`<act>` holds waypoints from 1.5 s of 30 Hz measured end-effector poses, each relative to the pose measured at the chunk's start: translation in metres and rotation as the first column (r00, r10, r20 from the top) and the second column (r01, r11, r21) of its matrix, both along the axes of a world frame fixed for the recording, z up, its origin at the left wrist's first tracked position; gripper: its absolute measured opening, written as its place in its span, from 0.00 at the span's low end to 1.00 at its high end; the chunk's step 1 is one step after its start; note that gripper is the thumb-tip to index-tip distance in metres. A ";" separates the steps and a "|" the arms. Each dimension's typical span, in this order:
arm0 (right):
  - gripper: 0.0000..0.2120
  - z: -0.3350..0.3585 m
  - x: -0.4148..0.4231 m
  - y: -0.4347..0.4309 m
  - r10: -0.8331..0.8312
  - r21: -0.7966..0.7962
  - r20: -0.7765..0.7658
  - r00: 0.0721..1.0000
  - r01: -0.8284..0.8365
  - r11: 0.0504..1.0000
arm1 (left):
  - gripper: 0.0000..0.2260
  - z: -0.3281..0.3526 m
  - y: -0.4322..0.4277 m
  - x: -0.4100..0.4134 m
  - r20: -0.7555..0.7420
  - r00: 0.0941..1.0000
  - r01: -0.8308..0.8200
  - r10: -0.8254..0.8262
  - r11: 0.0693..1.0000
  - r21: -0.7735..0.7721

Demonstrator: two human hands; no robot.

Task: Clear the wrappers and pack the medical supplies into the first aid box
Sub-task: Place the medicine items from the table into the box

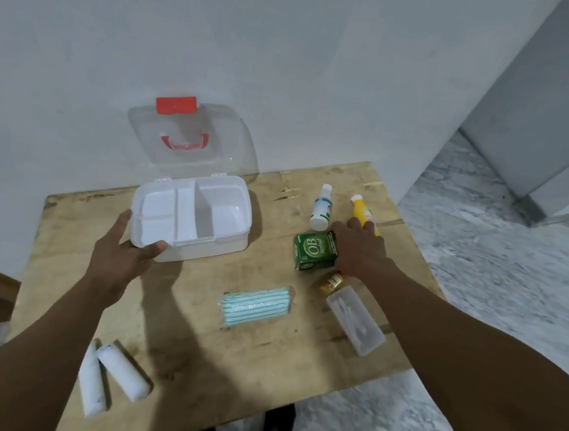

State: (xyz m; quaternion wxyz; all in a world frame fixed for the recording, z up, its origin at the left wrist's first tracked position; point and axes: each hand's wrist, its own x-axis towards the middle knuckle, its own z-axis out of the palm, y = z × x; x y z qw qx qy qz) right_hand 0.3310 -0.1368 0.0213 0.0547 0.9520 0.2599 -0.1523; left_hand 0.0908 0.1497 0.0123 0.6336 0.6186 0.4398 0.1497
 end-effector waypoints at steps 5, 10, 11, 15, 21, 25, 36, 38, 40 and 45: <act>0.30 0.026 -0.017 0.013 -0.056 0.093 -0.005 0.998 0.056 0.994 | 0.40 0.000 0.000 0.000 -0.004 1.000 0.026 -0.026 0.999 0.042; 0.31 0.065 -0.039 0.041 -0.155 0.340 -0.076 0.985 0.172 0.925 | 0.35 0.000 0.002 -0.004 -0.027 0.996 0.085 -0.082 0.981 0.174; 0.29 0.073 -0.043 0.048 -0.167 0.366 -0.072 0.983 0.182 0.913 | 0.35 0.000 0.002 -0.003 -0.029 0.995 0.094 -0.090 0.977 0.192; 0.29 0.089 -0.063 0.078 -0.150 0.408 -0.050 0.987 0.157 0.899 | 0.42 -0.005 0.010 -0.008 -0.056 0.991 0.134 -0.126 0.971 0.199; 0.25 0.084 -0.076 0.119 -0.104 0.380 -0.036 0.994 0.110 0.918 | 0.43 0.001 0.018 -0.006 0.012 0.977 0.196 -0.213 0.919 0.341; 0.23 0.076 -0.069 0.137 -0.085 0.313 -0.005 0.996 0.082 0.946 | 0.39 0.002 0.032 0.001 0.105 0.941 0.256 -0.321 0.881 0.398; 0.30 0.056 -0.044 0.187 0.101 0.202 0.010 0.995 -0.101 0.974 | 0.44 -0.007 0.038 0.011 0.142 0.878 0.363 -0.457 0.829 0.425; 0.29 0.052 -0.042 0.195 0.123 0.177 -0.004 0.992 -0.121 0.977 | 0.44 -0.006 0.037 0.012 0.131 0.889 0.348 -0.440 0.832 0.432; 0.29 0.048 -0.042 0.201 0.157 0.161 -0.002 0.988 -0.155 0.975 | 0.43 -0.008 0.036 0.013 0.127 0.899 0.327 -0.418 0.837 0.439; 0.27 0.036 -0.048 0.214 0.213 0.175 -0.013 0.977 -0.208 0.962 | 0.45 -0.016 0.038 0.017 0.120 0.915 0.299 -0.386 0.845 0.444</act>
